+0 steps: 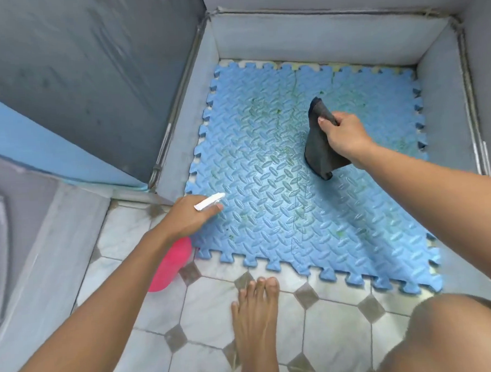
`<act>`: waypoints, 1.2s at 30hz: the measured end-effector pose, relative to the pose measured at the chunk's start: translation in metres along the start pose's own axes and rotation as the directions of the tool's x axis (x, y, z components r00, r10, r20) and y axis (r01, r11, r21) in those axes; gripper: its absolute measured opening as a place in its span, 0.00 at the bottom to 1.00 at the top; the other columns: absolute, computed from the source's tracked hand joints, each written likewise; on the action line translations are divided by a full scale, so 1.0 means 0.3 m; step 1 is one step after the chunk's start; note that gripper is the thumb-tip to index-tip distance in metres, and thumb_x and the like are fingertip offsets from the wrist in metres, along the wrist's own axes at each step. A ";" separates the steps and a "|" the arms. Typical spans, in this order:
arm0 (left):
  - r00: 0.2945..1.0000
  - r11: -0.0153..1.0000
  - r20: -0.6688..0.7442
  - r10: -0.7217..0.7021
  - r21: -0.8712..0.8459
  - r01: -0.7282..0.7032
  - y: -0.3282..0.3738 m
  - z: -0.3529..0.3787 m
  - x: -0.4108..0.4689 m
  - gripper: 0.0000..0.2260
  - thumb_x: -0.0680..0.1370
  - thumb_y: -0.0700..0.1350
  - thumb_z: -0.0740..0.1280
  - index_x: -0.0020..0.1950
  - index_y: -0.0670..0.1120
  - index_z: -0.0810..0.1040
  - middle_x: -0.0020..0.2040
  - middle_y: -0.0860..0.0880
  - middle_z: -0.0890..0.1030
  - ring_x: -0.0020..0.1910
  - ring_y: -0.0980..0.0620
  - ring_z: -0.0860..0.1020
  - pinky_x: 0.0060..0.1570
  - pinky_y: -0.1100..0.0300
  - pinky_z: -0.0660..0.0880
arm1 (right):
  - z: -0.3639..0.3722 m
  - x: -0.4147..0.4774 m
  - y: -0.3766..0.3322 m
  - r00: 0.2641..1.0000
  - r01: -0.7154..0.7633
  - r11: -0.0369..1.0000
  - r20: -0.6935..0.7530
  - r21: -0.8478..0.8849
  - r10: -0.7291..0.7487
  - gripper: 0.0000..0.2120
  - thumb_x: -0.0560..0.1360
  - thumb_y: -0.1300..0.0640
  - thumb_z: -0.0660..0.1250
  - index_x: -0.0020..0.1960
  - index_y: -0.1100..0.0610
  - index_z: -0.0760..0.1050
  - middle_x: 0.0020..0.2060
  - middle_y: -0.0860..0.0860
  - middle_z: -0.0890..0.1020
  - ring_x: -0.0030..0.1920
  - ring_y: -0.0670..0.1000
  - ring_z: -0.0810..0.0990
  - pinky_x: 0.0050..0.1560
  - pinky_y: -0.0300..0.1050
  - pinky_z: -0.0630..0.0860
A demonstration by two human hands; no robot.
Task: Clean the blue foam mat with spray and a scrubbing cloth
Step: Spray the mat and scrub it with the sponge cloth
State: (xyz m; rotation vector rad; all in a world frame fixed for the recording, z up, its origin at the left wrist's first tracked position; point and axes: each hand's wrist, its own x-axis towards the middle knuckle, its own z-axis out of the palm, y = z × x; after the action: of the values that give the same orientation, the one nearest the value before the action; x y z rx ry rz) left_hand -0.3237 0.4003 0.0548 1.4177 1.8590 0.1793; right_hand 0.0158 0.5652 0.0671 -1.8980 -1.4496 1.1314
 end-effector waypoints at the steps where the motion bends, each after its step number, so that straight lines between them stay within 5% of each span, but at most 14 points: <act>1: 1.000 1.000 -0.016 0.001 0.001 -0.001 -0.017 0.002 -0.006 0.23 0.78 0.55 0.74 0.32 0.41 0.71 0.28 0.46 0.73 0.30 0.50 0.70 0.34 0.52 0.64 | 0.019 -0.010 0.007 1.000 0.010 1.000 0.008 0.002 -0.010 0.15 0.79 0.46 0.63 0.45 0.57 0.77 0.39 0.54 0.79 0.43 0.57 0.80 0.44 0.48 0.74; 7: 0.971 0.994 -0.234 -0.051 -0.101 0.027 -0.065 -0.037 -0.090 0.22 0.70 0.57 0.73 0.34 0.40 0.72 0.28 0.45 0.70 0.30 0.51 0.68 0.34 0.55 0.66 | 0.120 -0.102 0.019 0.996 0.029 1.000 0.080 0.012 -0.029 0.12 0.81 0.50 0.63 0.45 0.56 0.77 0.36 0.51 0.77 0.39 0.54 0.75 0.40 0.45 0.69; 12: 0.939 0.973 -0.324 -0.113 -0.230 0.038 -0.083 -0.057 -0.081 0.18 0.74 0.53 0.76 0.36 0.39 0.79 0.29 0.47 0.77 0.30 0.50 0.72 0.35 0.56 0.70 | 0.217 -0.073 -0.040 0.994 0.097 0.995 0.057 0.021 -0.098 0.13 0.80 0.50 0.63 0.46 0.60 0.77 0.36 0.52 0.77 0.39 0.54 0.75 0.40 0.47 0.70; 15: 0.909 0.961 -0.380 -0.171 -0.266 0.070 -0.111 -0.053 -0.083 0.23 0.71 0.59 0.74 0.31 0.39 0.79 0.26 0.42 0.77 0.27 0.42 0.77 0.33 0.49 0.77 | 0.288 -0.037 -0.082 0.985 0.162 0.986 0.046 0.029 -0.164 0.09 0.80 0.51 0.63 0.45 0.56 0.77 0.34 0.49 0.76 0.40 0.53 0.75 0.40 0.46 0.68; 17: 0.905 0.962 -0.387 -0.179 -0.261 0.079 -0.128 -0.049 -0.086 0.24 0.70 0.59 0.74 0.30 0.38 0.77 0.25 0.42 0.75 0.27 0.46 0.74 0.33 0.46 0.76 | 0.337 -0.015 -0.120 0.977 0.208 0.978 0.039 0.028 -0.209 0.06 0.80 0.52 0.63 0.47 0.50 0.78 0.34 0.47 0.76 0.40 0.52 0.75 0.39 0.44 0.68; 21: 0.947 0.961 -0.294 -0.128 -0.271 0.046 -0.128 -0.048 -0.102 0.20 0.73 0.51 0.78 0.31 0.41 0.74 0.27 0.50 0.73 0.28 0.55 0.69 0.31 0.61 0.67 | 0.456 0.029 -0.177 0.952 0.299 0.954 0.081 -0.029 -0.296 0.08 0.80 0.51 0.61 0.49 0.49 0.79 0.36 0.50 0.78 0.35 0.49 0.75 0.34 0.44 0.67; 24: 0.927 0.936 -0.319 -0.197 -0.343 0.080 -0.150 -0.062 -0.121 0.15 0.75 0.49 0.77 0.35 0.39 0.83 0.28 0.45 0.82 0.26 0.56 0.75 0.29 0.69 0.70 | 0.581 0.070 -0.180 0.915 0.392 0.901 0.180 -0.187 -0.361 0.15 0.79 0.45 0.60 0.60 0.45 0.80 0.49 0.52 0.81 0.48 0.53 0.79 0.43 0.44 0.71; 28: 0.901 0.924 -0.369 -0.227 -0.373 0.080 -0.179 -0.077 -0.141 0.15 0.74 0.54 0.76 0.37 0.43 0.85 0.28 0.45 0.82 0.26 0.54 0.78 0.33 0.62 0.73 | 0.727 0.040 -0.164 0.865 0.498 0.741 0.311 -0.450 -0.393 0.19 0.80 0.46 0.61 0.69 0.47 0.76 0.60 0.57 0.74 0.62 0.60 0.73 0.59 0.53 0.73; 31: 0.920 0.917 -0.343 -0.191 -0.396 0.043 -0.199 -0.083 -0.142 0.15 0.74 0.56 0.75 0.41 0.44 0.88 0.30 0.48 0.84 0.30 0.57 0.77 0.36 0.58 0.77 | 0.782 -0.141 -0.121 0.713 0.698 0.589 0.465 -0.407 -0.525 0.20 0.79 0.48 0.64 0.70 0.48 0.76 0.54 0.53 0.76 0.56 0.57 0.77 0.52 0.52 0.77; 36: 0.935 0.902 -0.300 -0.192 -0.428 0.048 -0.196 -0.094 -0.139 0.11 0.75 0.52 0.75 0.48 0.46 0.88 0.35 0.46 0.86 0.36 0.51 0.81 0.34 0.50 0.84 | 0.674 -0.439 0.087 0.220 0.954 0.296 0.802 -0.056 -0.556 0.20 0.77 0.52 0.69 0.69 0.48 0.77 0.49 0.51 0.75 0.49 0.53 0.77 0.41 0.47 0.76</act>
State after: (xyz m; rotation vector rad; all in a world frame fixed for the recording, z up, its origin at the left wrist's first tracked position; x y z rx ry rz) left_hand -0.3833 0.3516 0.0631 1.0142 2.0192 0.7512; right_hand -0.1520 0.4129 -0.0198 -0.4876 -2.9712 0.8182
